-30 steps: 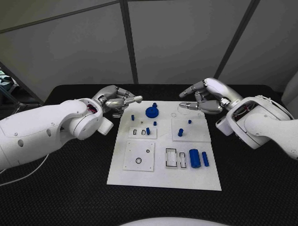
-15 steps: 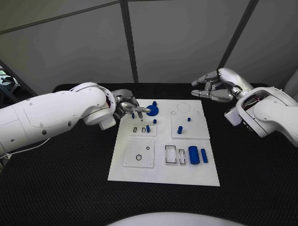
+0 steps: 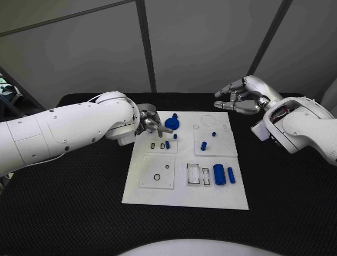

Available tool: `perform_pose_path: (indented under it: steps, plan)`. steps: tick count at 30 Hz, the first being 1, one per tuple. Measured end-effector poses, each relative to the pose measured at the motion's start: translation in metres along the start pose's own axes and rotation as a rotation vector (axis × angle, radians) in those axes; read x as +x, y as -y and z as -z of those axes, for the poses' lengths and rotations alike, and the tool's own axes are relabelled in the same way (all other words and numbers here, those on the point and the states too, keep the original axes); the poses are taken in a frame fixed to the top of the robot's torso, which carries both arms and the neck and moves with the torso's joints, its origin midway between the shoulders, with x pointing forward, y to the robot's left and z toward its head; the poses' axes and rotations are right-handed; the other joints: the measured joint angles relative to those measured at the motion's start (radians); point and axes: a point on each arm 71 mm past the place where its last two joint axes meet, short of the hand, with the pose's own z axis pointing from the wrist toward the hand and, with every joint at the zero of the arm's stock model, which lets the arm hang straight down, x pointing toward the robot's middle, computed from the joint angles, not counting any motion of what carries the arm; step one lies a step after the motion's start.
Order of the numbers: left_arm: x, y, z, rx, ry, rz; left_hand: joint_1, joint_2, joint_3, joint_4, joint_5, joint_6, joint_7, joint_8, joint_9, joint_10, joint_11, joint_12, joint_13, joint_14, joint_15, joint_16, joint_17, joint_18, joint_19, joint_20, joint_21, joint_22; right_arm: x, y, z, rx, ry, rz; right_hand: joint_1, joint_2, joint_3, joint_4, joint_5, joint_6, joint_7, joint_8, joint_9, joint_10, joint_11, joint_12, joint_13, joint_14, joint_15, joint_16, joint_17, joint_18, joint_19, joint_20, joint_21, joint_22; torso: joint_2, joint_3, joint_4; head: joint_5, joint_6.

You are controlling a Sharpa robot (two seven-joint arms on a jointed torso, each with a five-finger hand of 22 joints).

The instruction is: Assemble the parts on the task board

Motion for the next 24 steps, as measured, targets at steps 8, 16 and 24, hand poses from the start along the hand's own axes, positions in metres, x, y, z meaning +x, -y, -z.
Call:
perform_pose_path:
  steps: [8,16,24]
  plan:
    - [0.007,0.008,-0.005,-0.002,-0.02,-0.041,-0.004,-0.004,-0.006,0.0,0.0,-0.022,0.004,0.008,0.018,-0.012,0.0,-0.018,-0.024,0.0,0.0,0.0,0.0,0.0,-0.014,-0.004,-0.016,-0.028,0.001,0.001,-0.002,0.006,-0.001,0.016,0.0,0.0,0.0,0.0,0.012,0.001,-0.001,0.0,0.0,0.0,0.0,0.0,0.001,0.0,0.0,-0.006,-0.001,0.0,0.0,0.0,-0.006,-0.006,0.001,-0.0009,-0.0003,0.0,-0.004]
    - [0.01,0.012,-0.006,-0.003,-0.038,-0.063,-0.004,-0.004,-0.008,-0.003,0.0,-0.023,0.005,0.012,0.026,-0.016,0.003,-0.023,-0.028,0.0,0.0,0.0,0.0,0.0,-0.018,0.0,-0.019,-0.03,0.001,0.002,-0.003,0.013,-0.002,0.025,0.0,0.0,0.0,0.0,0.026,0.001,-0.001,0.0,-0.001,0.0,0.0,0.0,0.001,0.004,-0.004,-0.011,-0.002,0.0,0.0,0.0,-0.009,-0.008,0.001,-0.0009,-0.0005,0.001,-0.007]
    - [0.012,0.012,-0.008,-0.008,-0.055,-0.077,-0.004,-0.004,-0.008,-0.003,0.0,-0.027,0.002,0.016,0.032,-0.016,0.003,-0.023,-0.028,0.0,0.0,0.0,0.0,0.0,-0.018,0.0,-0.019,-0.028,0.001,0.003,-0.003,0.016,-0.003,0.029,0.0,0.0,0.0,0.0,0.029,0.001,-0.001,0.0,-0.001,0.0,0.0,0.0,0.001,0.004,-0.004,-0.011,-0.002,0.0,0.0,0.0,-0.01,-0.008,0.002,-0.0008,-0.0005,0.0,-0.01]
